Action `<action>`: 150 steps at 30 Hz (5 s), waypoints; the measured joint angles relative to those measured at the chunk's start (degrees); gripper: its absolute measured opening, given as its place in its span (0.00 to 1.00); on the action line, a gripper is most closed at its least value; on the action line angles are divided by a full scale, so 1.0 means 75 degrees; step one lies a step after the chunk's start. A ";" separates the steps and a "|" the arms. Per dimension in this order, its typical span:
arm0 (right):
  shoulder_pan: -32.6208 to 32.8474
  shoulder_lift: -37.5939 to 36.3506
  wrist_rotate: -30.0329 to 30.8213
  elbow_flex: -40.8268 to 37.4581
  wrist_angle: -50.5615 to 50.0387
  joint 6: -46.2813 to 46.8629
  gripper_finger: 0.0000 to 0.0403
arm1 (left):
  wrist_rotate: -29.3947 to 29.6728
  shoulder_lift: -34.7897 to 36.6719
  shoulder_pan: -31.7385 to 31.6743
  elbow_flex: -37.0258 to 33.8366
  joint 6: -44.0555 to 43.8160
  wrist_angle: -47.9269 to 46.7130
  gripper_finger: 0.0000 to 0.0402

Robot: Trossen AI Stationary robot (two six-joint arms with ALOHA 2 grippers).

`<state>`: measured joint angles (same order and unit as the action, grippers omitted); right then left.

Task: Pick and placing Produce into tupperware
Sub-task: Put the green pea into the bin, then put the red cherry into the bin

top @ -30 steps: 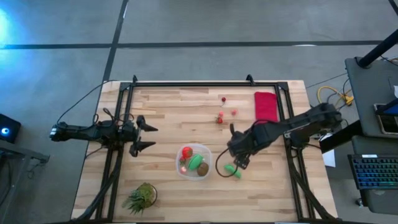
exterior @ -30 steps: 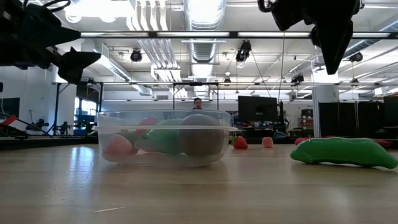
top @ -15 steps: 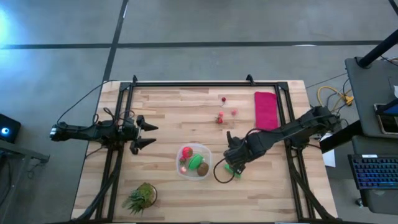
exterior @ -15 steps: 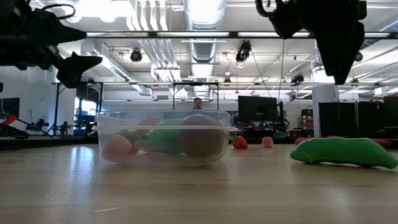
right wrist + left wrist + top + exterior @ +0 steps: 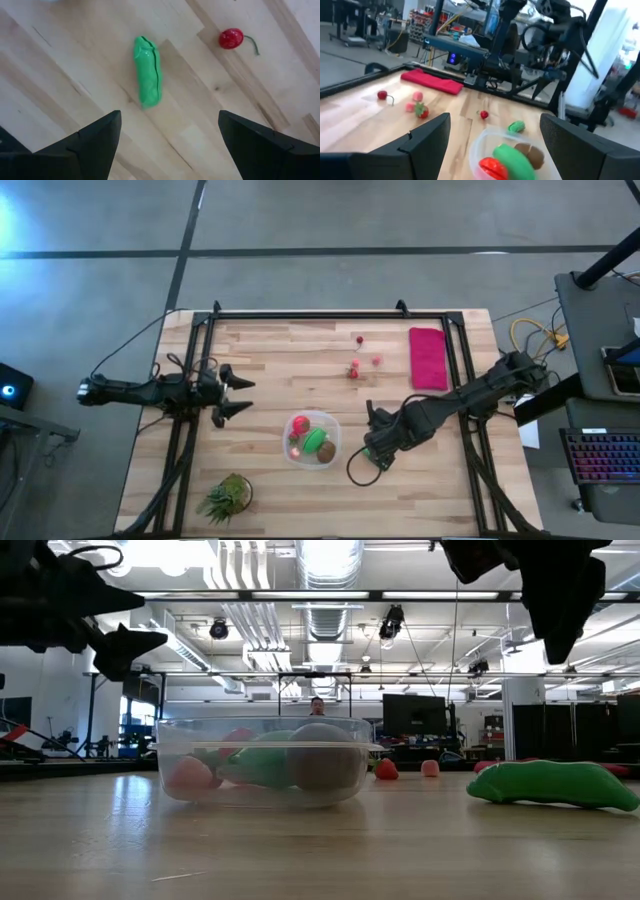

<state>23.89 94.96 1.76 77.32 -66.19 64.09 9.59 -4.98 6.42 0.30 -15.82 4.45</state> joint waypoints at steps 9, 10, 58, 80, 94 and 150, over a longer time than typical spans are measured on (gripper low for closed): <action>-0.0002 0.0031 -0.0018 -0.0177 0.0509 0.0390 0.81 | 0.0379 0.0137 -0.0006 -0.0003 0.0417 0.0095 0.73; -0.0002 0.0062 -0.0021 -0.0247 0.0621 0.0461 0.81 | 0.0376 0.0174 -0.0006 -0.0003 0.0417 0.0093 0.73; 0.0042 0.2463 -0.0008 -0.0060 0.1593 0.0583 0.56 | 0.0173 -0.0187 -0.0003 -0.0003 -0.0049 -0.0303 0.73; 0.0042 0.2463 0.0046 -0.0097 0.1691 0.0510 0.37 | 0.0174 -0.0409 -0.0003 -0.0003 -0.0063 -0.0280 0.73; 0.0043 0.2235 0.0058 -0.0005 0.1995 0.0535 0.36 | 0.0177 -0.0421 -0.0003 -0.0003 -0.0046 -0.0272 0.73; -0.1992 0.1620 0.0226 0.1434 0.4374 -0.2730 0.38 | 0.0177 -0.0497 -0.0003 -0.0003 -0.0037 -0.0256 0.73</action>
<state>8.95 107.11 3.46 88.08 -33.39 43.62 10.92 -8.71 6.39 0.27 -16.10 2.52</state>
